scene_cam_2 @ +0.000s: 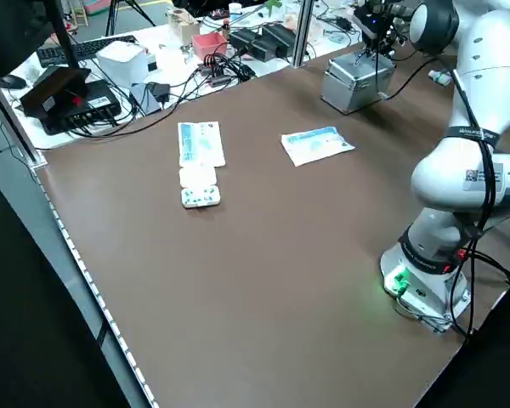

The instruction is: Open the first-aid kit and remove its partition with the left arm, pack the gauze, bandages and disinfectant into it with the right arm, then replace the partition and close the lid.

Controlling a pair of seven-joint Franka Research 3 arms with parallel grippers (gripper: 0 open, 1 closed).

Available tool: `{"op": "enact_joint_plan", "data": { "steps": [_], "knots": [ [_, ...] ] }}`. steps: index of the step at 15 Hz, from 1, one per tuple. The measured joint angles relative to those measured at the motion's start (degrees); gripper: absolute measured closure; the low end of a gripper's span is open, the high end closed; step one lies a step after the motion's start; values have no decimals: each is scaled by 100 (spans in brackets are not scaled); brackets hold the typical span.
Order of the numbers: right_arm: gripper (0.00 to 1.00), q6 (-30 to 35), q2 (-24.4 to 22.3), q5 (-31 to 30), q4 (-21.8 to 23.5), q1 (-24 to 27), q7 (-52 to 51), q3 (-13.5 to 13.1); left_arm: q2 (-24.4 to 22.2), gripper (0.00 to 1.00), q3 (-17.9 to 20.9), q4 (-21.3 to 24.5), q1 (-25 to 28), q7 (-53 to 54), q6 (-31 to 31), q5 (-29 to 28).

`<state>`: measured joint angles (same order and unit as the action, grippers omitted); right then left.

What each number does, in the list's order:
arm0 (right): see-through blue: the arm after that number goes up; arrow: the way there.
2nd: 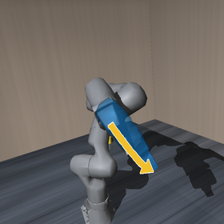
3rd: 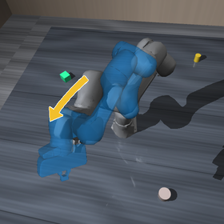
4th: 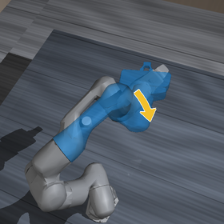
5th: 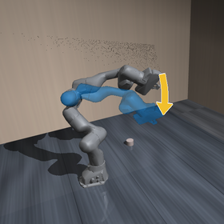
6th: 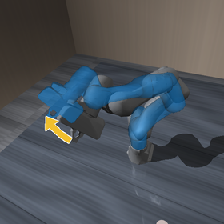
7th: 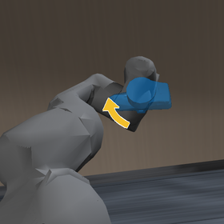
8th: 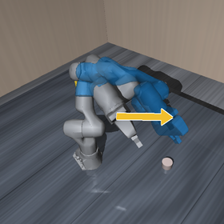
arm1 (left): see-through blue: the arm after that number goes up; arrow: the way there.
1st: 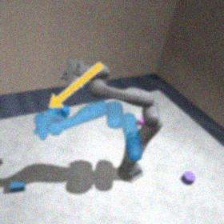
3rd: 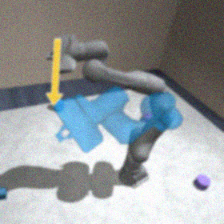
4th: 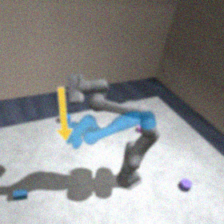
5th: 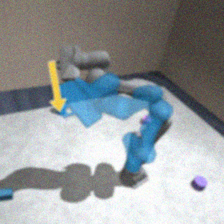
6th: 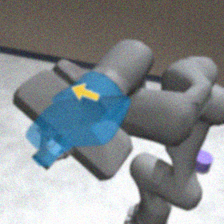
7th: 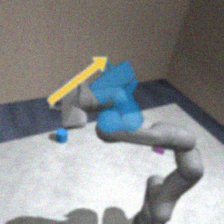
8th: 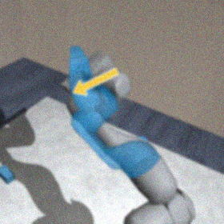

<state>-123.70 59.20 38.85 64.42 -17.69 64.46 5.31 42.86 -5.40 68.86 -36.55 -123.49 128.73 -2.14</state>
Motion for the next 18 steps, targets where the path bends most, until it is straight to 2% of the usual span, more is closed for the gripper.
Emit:
{"op": "enact_joint_plan", "data": {
  "steps": [9, 18],
  "knots": [
    [0, -1, 0, 17, 0, 0, 3, -1, -361, 87, -110, -1, -39, -42, -745, 1],
    [0, 2, 0, 17, 0, -1, 3, -2, -458, 87, -178, -1, -67, -66, -1059, 1]
  ]
}}
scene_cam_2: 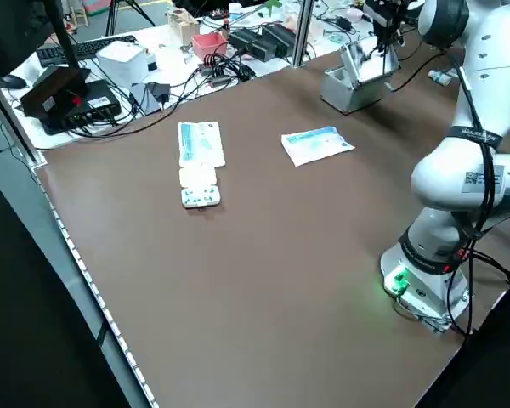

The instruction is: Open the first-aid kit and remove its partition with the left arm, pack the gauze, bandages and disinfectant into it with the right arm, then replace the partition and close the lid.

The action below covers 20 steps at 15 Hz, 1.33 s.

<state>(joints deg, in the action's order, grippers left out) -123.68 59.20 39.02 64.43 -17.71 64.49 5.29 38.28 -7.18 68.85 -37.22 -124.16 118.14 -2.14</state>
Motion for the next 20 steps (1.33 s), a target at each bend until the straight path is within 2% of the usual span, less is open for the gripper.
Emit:
{"op": "enact_joint_plan", "data": {
  "steps": [13, 20],
  "knots": [
    [0, 8, 1, 0, 2, -1, -5, -1, -98, 87, -168, 0, -14, -112, -526, -1],
    [0, 8, 2, 0, 2, -2, -5, -3, -231, 79, -257, 9, -34, 41, -690, -1]
  ]
}}
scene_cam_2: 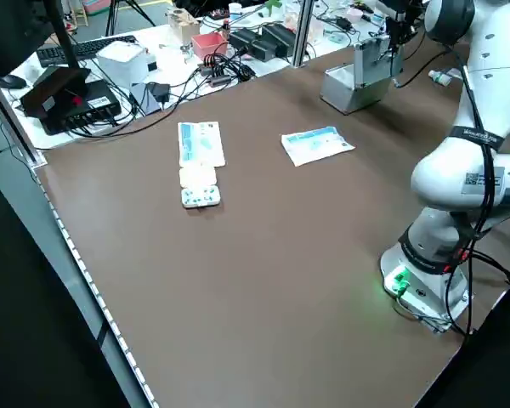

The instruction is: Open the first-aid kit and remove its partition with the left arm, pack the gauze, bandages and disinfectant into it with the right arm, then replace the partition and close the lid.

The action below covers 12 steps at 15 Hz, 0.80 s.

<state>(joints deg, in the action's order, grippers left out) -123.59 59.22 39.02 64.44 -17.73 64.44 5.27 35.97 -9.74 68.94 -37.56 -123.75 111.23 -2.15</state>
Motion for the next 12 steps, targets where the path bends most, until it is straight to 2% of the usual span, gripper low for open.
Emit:
{"op": "enact_joint_plan", "data": {
  "steps": [2, 10, 12],
  "knots": [
    [0, 0, 0, 0, 0, 0, 0, 0, -12, 74, -6, 23, -25, 6, -34, 0],
    [0, 0, 0, 1, 0, 0, 4, 0, -12, 70, -8, 307, -123, -22, -60, 0],
    [0, 0, 0, 1, 0, 0, 4, 0, -12, 66, -8, 381, -158, -23, -62, 0]
  ]
}}
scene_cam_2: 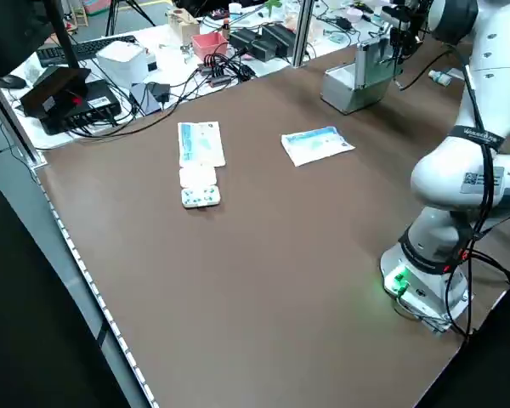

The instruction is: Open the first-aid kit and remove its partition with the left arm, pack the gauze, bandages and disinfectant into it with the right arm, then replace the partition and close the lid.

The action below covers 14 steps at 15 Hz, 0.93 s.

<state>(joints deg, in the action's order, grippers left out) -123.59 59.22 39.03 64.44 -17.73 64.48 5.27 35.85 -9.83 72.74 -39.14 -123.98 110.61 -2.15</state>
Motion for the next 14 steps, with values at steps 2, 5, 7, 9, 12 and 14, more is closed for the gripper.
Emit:
{"op": "enact_joint_plan", "data": {
  "steps": [2, 5, 7, 9, 12, 14],
  "knots": [
    [0, 0, 0, 0, 0, 0, 0, 0, 0, 59, -1, 37, -11, -3, -1, 0],
    [0, 0, 0, 0, 0, 0, 0, 0, 0, 42, -4, 56, -43, -5, -112, 0],
    [0, 0, 0, 0, 0, 0, 0, -1, 0, 24, -5, 64, -91, -24, -194, 0],
    [0, 0, 0, 1, 0, 0, 0, -1, 0, 17, -4, 75, -118, -35, -226, 0],
    [0, 0, 0, 2, 0, -1, 0, -1, 0, 11, -5, 106, -144, -72, -274, 0],
    [0, 0, 0, 2, 0, 0, 0, -2, 0, 11, -5, 168, -183, -125, -286, 0]
  ]
}}
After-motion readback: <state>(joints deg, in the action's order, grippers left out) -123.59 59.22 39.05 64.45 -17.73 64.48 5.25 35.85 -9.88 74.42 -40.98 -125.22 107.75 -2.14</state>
